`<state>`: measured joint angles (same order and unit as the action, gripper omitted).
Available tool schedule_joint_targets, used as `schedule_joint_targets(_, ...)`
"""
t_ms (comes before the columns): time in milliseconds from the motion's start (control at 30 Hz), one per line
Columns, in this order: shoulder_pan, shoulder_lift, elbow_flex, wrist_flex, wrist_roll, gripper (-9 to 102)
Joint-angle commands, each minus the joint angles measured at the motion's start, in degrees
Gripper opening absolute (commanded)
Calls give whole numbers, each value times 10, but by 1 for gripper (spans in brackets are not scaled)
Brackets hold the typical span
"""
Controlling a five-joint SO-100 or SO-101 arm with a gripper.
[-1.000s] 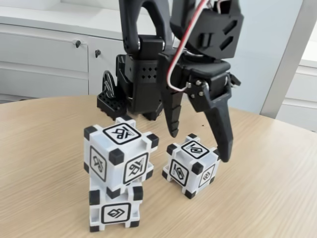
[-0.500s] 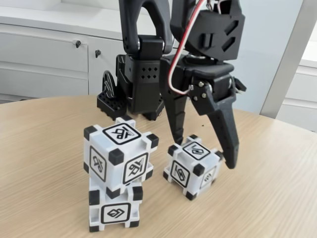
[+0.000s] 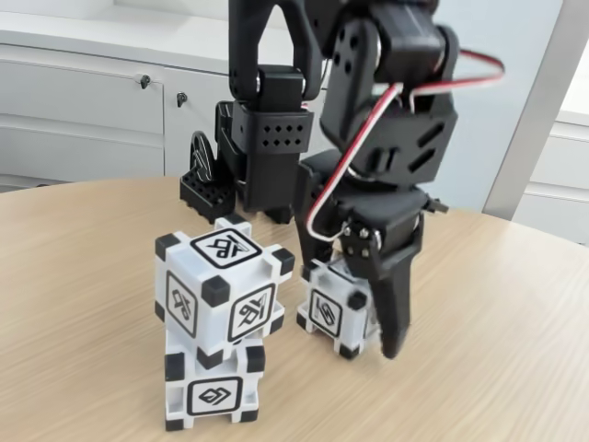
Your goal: Stack cubes from left to right.
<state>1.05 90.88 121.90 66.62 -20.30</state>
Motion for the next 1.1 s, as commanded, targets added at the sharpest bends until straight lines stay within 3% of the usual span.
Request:
schedule_joint_targets(0,4,-8,-15,4,9,23)
schedule_joint_targets(333,4,14,-18,12,17,17)
schedule_joint_targets(833,13,294,-27,18,62,15)
schedule_joint_targets(933,13,292,-95,68,74,15)
schedule_joint_targets(1067,13,287,-256,213,79,15)
